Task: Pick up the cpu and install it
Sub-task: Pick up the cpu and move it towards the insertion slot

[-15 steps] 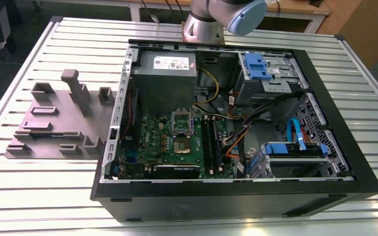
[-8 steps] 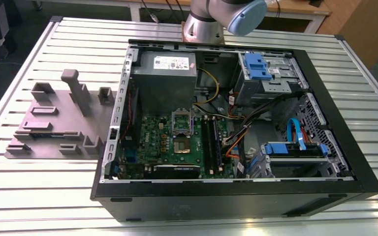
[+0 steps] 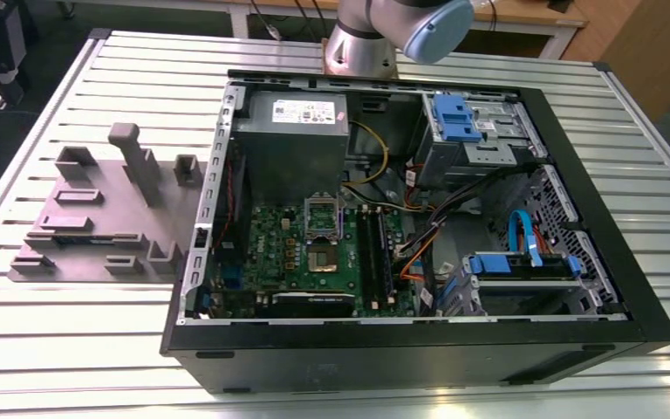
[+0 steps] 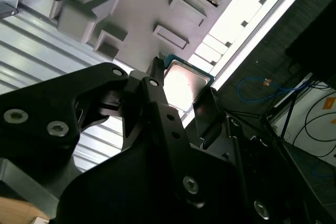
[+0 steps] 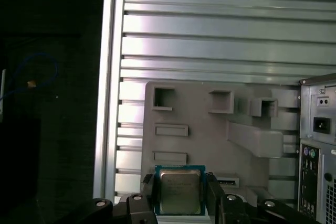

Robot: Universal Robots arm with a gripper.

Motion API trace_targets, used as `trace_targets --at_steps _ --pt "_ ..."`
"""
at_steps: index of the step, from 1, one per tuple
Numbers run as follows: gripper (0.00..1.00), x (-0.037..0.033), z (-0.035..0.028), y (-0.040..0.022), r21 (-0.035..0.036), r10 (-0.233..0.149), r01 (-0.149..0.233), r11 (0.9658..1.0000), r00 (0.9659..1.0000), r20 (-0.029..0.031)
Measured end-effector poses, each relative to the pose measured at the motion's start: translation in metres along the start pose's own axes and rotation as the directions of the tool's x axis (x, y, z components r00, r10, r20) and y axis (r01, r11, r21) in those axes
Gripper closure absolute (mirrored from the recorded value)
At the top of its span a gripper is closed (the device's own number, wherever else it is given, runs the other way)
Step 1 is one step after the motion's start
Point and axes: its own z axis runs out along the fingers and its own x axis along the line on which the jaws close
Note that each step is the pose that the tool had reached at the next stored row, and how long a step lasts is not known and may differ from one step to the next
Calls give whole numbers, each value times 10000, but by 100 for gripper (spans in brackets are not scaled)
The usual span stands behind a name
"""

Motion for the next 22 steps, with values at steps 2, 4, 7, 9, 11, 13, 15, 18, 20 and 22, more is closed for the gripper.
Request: trace_targets --at_steps 2,4,7,9,11,13,15,18,20,22 --pt "53 -26 0 -1 0 0 0 10000 10000 0" --pt "53 -47 0 -1 -1 0 0 10000 10000 0" --pt "53 -81 0 -2 0 0 0 10000 10000 0" --pt "53 -110 0 -3 0 0 0 10000 10000 0" --pt "53 -139 0 -4 -1 0 0 10000 10000 0" --pt "53 -163 -1 -4 0 0 0 10000 10000 -1" --pt "53 -184 0 -5 0 0 0 10000 10000 0" --pt "53 -210 0 -6 0 0 0 10000 10000 0" --pt "53 -226 -1 -6 -1 0 0 10000 10000 0" --pt "53 -243 -1 -7 0 0 0 10000 10000 0"
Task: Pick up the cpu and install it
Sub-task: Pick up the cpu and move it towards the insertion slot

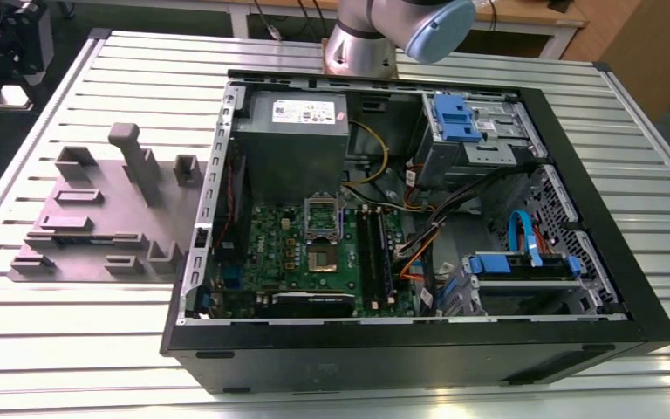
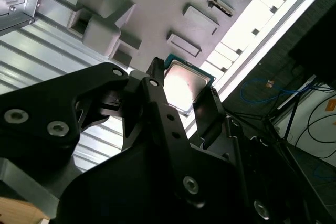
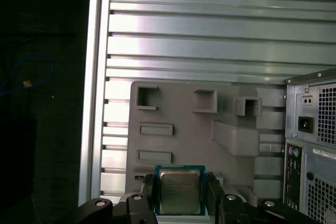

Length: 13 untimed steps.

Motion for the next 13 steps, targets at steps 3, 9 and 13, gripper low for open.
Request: trace_targets --at_steps 3,9,13 --pt "53 -30 1 -1 -1 0 0 10000 10000 1" --pt "53 -90 0 -3 0 0 0 10000 10000 0" --pt "53 -142 0 -4 0 0 0 10000 10000 0"
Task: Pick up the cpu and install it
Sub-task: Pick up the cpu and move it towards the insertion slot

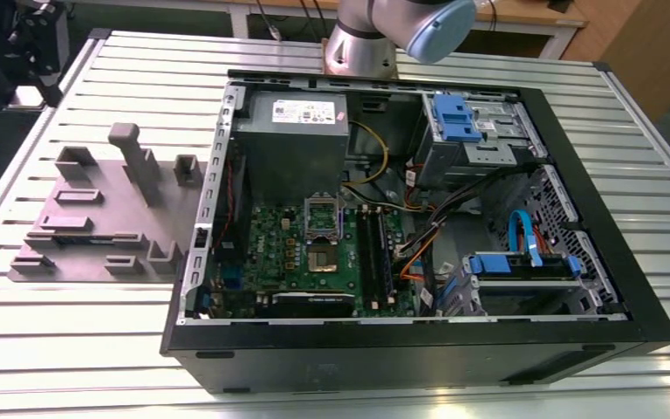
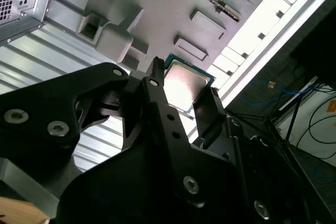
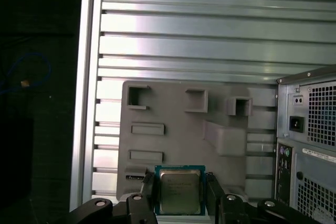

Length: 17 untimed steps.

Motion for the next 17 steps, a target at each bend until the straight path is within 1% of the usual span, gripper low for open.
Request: trace_targets --at_steps 17 --pt "53 -201 0 -6 -1 0 0 10000 10000 1"
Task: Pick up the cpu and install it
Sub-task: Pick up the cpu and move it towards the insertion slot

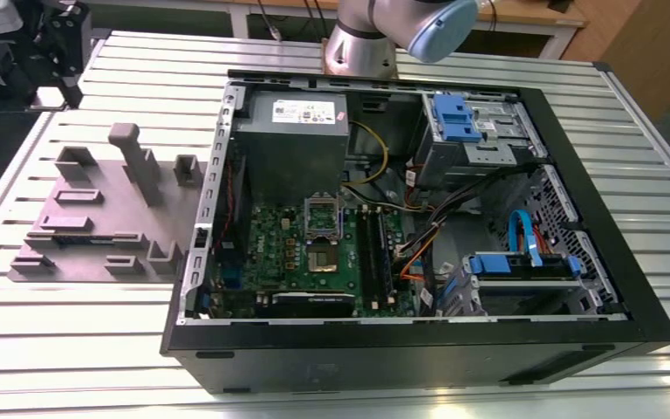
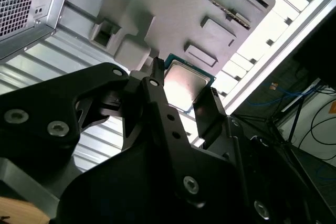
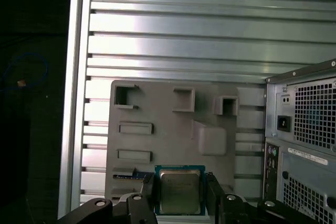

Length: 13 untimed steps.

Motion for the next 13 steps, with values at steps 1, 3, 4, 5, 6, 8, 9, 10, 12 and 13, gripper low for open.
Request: trace_targets --at_steps 1,3,4,5,6,8,9,10,12,13 --pt "53 -13 0 0 0 0 0 10000 10000 0" --pt "53 -40 0 -1 0 0 0 10000 10000 0" --pt "53 -54 -1 -2 1 0 0 10000 10000 -2" --pt "53 -70 -1 -2 1 0 0 10000 10000 -1" --pt "53 -88 -1 -3 1 0 0 10000 10000 -1" --pt "53 -130 -1 -4 1 4 -4 10000 10000 -1" --pt "53 -155 -1 -5 0 8 -8 10000 10000 0" --pt "53 -178 -1 -5 1 9 -9 10000 10000 0" --pt "53 -216 -1 -6 0 10 -10 10000 10000 0" --pt "53 -227 -1 -7 1 10 -10 10000 10000 0"
